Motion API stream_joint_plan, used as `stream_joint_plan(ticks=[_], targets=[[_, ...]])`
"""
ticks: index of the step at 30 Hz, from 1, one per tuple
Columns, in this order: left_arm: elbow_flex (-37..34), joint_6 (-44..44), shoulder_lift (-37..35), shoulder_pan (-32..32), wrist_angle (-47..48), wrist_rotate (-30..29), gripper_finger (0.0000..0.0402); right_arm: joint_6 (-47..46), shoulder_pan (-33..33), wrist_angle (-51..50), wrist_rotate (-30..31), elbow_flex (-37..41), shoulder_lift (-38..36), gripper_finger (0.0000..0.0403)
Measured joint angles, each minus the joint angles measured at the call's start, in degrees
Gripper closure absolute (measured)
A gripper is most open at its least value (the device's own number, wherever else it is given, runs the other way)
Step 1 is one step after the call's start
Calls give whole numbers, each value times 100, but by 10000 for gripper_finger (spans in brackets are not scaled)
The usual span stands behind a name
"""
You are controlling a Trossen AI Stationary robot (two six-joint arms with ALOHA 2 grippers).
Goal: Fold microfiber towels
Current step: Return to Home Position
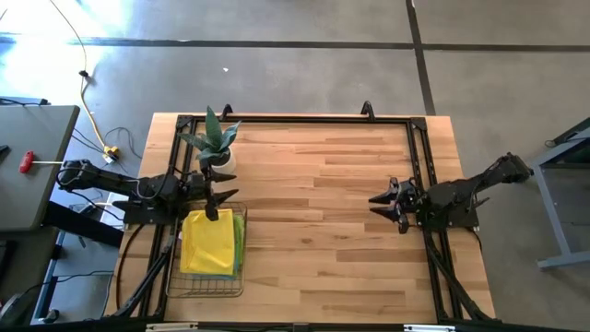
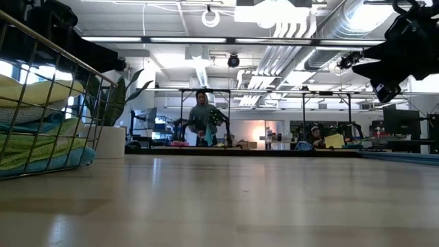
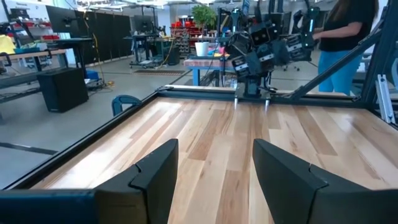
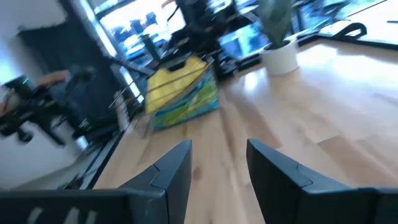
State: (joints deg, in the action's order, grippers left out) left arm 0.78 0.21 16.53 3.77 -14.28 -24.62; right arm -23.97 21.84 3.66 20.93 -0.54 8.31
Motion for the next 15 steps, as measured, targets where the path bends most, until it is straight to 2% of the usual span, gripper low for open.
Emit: stream_joint_plan(ticks=[15], targets=[[0,0,2,0,4,0,204,1,-2097,0,4,0,-595,256]])
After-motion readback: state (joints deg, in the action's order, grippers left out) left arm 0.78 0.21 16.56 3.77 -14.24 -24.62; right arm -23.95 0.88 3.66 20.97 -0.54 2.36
